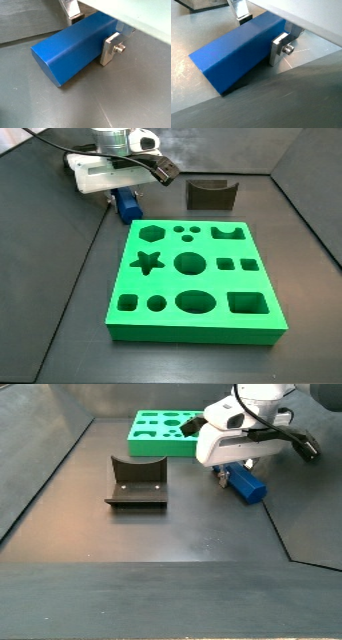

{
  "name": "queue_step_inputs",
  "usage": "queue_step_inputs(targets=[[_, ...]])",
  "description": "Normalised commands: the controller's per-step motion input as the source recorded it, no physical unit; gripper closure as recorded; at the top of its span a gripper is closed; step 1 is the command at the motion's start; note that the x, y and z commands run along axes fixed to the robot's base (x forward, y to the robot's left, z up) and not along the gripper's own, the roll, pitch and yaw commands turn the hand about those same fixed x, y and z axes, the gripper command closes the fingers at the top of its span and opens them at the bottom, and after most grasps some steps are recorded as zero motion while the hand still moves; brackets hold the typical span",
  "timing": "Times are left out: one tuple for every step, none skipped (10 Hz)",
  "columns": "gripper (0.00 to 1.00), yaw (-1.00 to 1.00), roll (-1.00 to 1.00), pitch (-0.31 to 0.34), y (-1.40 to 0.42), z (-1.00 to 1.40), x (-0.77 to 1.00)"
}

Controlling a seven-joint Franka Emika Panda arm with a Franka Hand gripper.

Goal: Pick up the hexagon object. Move up. Place the hexagon object on the fixture. Regrasp the hexagon object. Move to above the board. Insert the hexagon object.
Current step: Pick up the hexagon object, then move up.

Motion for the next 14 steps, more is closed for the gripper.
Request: queue_step_inputs(targets=[[1.0,0.0,0.0,0.0,0.0,0.0,0.0],[1.0,0.0,0.0,0.0,0.0,0.0,0.0],[1.0,0.0,0.0,0.0,0.0,0.0,0.0],[1.0,0.0,0.0,0.0,0.0,0.0,0.0],[1.0,0.0,0.0,0.0,0.0,0.0,0.0],[1.0,0.0,0.0,0.0,0.0,0.0,0.0],[1.0,0.0,0.0,0.0,0.0,0.0,0.0],[1.0,0.0,0.0,0.0,0.0,0.83,0.0],[1.0,-0.02,0.0,-0.009,0.03,0.85,0.02],[1.0,-0.02,0.01,0.023,0.03,0.77,0.01],[1.0,-0.03,0.01,0.042,0.03,0.7,0.01],[1.0,-0.03,0.02,0.068,0.02,0.52,0.0],[1.0,-0.03,0.02,0.066,0.02,0.44,-0.01],[1.0,-0.02,0.03,0.057,0.02,0.27,-0.01]])
